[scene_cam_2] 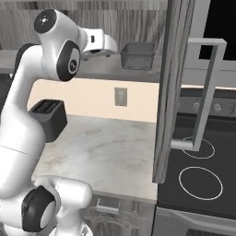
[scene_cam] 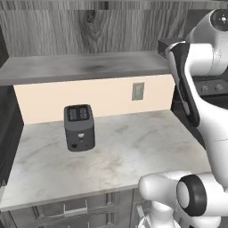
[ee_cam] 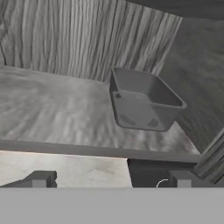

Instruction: Retrieve the tupperware and aluminum foil from the cabinet and place them on the dining counter near the plate with steaks to prepare for storing leftovers.

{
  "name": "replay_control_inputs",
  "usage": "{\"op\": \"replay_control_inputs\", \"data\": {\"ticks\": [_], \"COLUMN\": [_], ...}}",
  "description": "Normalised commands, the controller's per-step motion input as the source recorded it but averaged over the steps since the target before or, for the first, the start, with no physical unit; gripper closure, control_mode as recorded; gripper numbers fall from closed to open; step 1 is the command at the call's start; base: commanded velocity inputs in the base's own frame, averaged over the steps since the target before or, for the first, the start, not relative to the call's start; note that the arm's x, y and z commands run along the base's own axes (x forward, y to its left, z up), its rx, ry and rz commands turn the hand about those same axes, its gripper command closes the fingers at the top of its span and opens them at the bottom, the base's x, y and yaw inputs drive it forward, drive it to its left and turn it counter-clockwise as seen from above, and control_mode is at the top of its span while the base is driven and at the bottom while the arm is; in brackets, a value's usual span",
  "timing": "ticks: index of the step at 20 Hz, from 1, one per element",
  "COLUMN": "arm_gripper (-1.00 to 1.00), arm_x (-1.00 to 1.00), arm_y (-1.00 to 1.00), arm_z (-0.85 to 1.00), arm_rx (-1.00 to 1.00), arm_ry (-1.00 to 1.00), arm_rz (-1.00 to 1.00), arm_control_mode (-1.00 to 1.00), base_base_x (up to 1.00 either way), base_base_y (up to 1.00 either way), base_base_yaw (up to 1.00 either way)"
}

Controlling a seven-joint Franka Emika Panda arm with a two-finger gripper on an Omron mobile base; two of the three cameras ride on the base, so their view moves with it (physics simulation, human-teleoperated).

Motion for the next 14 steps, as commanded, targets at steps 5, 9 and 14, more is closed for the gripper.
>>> {"op": "replay_control_inputs", "data": {"ticks": [5, 9, 14], "arm_gripper": [-1.00, -1.00, -1.00], "arm_x": [0.44, 0.47, 0.53], "arm_y": [-0.19, -0.13, -0.07], "arm_z": [-0.10, -0.21, -0.07], "arm_rx": [0.01, 0.03, 0.03], "arm_ry": [0.01, 0.00, 0.00], "arm_rz": [0.00, 0.01, 0.01], "arm_control_mode": [-1.00, -1.00, -1.00], "base_base_x": [0.00, 0.00, 0.00], "base_base_y": [0.00, 0.00, 0.00], "base_base_yaw": [0.00, 0.00, 0.00]}}
